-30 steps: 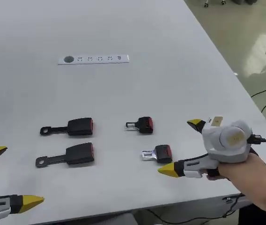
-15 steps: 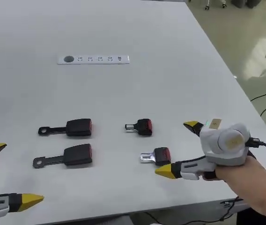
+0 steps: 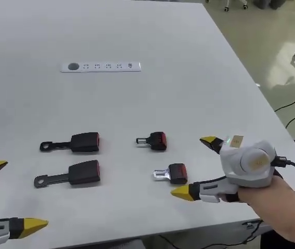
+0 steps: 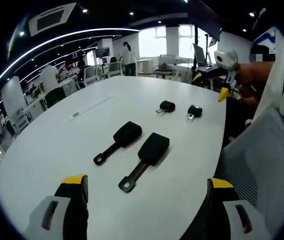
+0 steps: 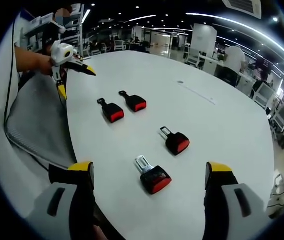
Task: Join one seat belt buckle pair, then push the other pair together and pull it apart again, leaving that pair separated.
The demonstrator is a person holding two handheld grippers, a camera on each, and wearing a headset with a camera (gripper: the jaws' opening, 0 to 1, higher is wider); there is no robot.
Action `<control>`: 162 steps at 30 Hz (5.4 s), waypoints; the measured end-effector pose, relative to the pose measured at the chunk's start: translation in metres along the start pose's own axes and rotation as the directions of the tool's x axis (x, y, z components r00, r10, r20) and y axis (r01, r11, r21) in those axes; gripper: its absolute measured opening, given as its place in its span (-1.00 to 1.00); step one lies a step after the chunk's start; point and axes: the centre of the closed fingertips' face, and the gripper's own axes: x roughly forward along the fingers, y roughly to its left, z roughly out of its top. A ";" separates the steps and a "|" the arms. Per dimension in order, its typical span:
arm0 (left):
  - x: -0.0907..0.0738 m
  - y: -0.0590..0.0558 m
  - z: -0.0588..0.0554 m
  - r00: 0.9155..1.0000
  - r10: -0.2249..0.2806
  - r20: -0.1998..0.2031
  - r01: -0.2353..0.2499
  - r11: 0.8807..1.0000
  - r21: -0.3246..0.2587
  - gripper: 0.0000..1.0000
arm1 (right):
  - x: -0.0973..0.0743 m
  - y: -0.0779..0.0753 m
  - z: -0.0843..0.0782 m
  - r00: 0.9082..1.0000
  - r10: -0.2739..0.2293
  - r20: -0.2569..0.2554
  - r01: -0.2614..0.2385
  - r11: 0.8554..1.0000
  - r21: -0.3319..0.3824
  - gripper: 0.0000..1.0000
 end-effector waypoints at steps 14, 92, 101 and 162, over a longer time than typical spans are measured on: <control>0.002 -0.008 0.005 1.000 -0.014 0.026 0.013 1.000 0.023 0.94 | -0.001 0.005 0.000 1.000 0.016 -0.016 -0.017 1.000 -0.015 0.73; 0.096 -0.012 0.009 0.963 -0.205 -0.178 0.238 0.951 0.196 -0.07 | 0.059 -0.008 -0.054 0.950 0.184 -0.253 -0.243 0.944 -0.225 -0.12; 0.110 -0.023 0.010 0.931 -0.265 -0.251 0.324 0.916 0.238 -0.17 | 0.067 -0.008 -0.073 0.912 0.243 -0.329 -0.331 0.912 -0.242 -0.22; 0.127 -0.017 0.000 0.874 -0.300 -0.383 0.438 0.826 0.353 -0.37 | 0.133 0.046 -0.013 0.888 0.310 -0.340 -0.415 0.859 -0.301 -0.34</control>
